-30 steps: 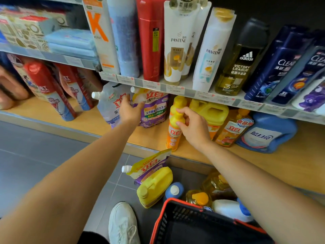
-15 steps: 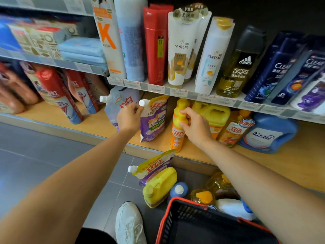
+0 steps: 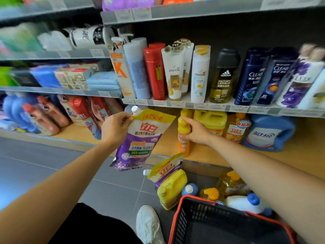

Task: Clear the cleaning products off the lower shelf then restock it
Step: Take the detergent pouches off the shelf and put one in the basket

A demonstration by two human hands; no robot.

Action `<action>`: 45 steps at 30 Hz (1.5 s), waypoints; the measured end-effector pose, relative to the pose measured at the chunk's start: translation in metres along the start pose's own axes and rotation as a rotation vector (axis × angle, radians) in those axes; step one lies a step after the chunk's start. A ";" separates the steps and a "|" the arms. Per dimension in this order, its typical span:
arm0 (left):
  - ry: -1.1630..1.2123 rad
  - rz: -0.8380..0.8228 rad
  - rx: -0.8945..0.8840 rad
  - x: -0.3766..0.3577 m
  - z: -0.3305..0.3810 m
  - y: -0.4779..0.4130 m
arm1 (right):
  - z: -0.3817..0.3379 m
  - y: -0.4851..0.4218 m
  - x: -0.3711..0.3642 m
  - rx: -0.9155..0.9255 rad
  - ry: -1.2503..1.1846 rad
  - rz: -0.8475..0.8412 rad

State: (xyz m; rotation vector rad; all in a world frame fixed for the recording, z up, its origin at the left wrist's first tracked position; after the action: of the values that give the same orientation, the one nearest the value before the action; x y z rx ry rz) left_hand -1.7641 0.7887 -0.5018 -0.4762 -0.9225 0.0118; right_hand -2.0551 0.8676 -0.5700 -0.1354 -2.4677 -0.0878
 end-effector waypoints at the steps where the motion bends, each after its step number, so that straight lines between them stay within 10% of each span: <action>1: 0.013 0.015 -0.012 0.011 0.004 0.004 | -0.005 0.005 0.003 0.009 -0.024 0.035; 11: 0.288 -0.105 -0.181 0.067 0.090 0.055 | -0.091 0.103 0.049 0.366 -0.008 0.356; 29: 0.814 -0.713 -0.229 -0.019 0.209 0.153 | -0.046 0.240 0.127 0.319 0.036 0.183; 45: 0.655 -0.415 -0.277 -0.049 0.249 0.161 | -0.019 0.257 0.129 0.306 0.243 0.181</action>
State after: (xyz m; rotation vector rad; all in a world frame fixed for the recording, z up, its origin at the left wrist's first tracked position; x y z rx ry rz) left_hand -1.9546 1.0200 -0.4779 -0.4923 -0.3601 -0.6227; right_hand -2.1130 1.1309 -0.4675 -0.2014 -2.1852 0.3307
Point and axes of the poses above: each hand's wrist, its own y-axis away from the middle knuckle, its own x-axis out of the back of the hand, z = x × y, the point moved 2 cm from there along -y, towards the middle knuckle, and after that the axes turned 3 degrees about x, right-handed, at the moved point
